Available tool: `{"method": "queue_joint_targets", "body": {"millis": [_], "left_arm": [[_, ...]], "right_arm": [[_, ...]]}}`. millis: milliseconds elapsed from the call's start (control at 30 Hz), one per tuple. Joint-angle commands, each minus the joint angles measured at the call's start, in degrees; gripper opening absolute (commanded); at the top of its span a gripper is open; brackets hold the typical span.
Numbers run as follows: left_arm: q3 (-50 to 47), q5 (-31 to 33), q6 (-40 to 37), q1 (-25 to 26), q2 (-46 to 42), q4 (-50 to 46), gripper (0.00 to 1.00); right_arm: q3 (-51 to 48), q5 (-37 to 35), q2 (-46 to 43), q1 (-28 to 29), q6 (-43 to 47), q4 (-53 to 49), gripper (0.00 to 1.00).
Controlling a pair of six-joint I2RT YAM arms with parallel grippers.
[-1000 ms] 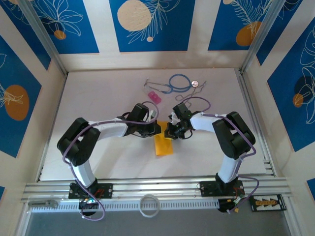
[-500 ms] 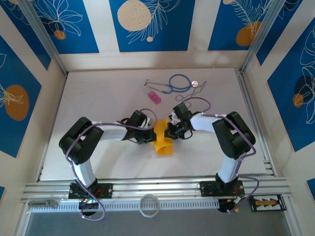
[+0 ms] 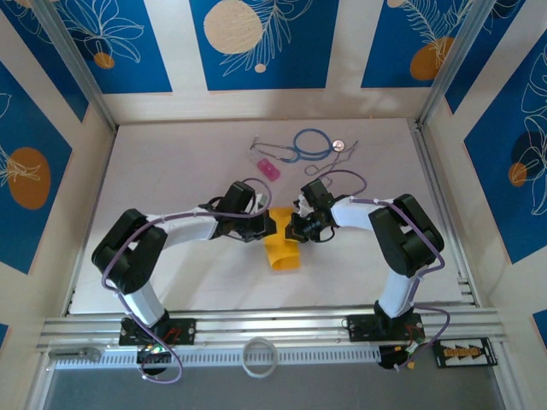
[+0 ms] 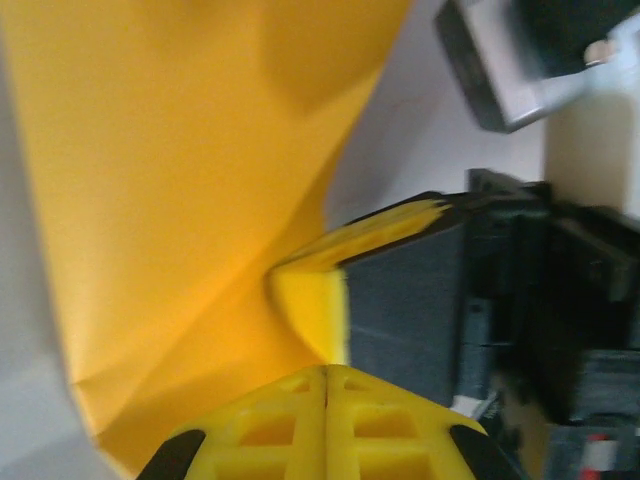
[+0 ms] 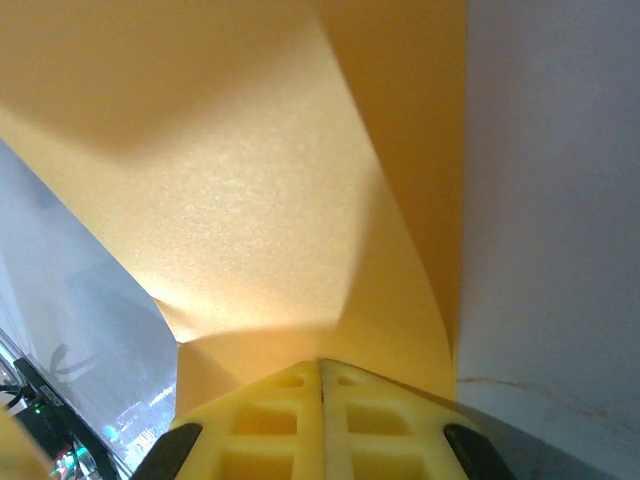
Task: Fold a paper plane with a square sheet of paper (pick it up from the middle)
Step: First fold the square sheet of paper in half at the center of the table.
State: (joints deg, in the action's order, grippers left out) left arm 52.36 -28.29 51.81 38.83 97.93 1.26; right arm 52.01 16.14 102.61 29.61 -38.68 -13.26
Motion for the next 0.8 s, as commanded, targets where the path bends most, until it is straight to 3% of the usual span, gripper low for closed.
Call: {"method": "queue_joint_targets", "body": {"millis": [0, 400, 600, 767], "left_arm": [[0.0, -1.6, 3.6, 1.1, 0.7, 0.6, 0.03], [-12.0, -1.1, 7.1, 1.3, 4.6, 15.9, 0.04], [-11.9, 3.2, 1.3, 1.2, 1.8, 6.3, 0.04], [-9.5, 1.5, 0.2, 1.4, -2.8, 4.6, 0.07]], "right_arm": [[-2.2, -3.8, 2.2, 0.1, -0.6, -3.4, 0.00], [-2.2, -4.4, 2.1, 0.2, -0.4, -3.7, 0.00], [-2.5, -4.9, 2.2, 0.2, -0.4, -4.0, 0.00], [-2.5, -4.9, 2.0, 0.2, -0.6, -4.1, 0.00]]}}
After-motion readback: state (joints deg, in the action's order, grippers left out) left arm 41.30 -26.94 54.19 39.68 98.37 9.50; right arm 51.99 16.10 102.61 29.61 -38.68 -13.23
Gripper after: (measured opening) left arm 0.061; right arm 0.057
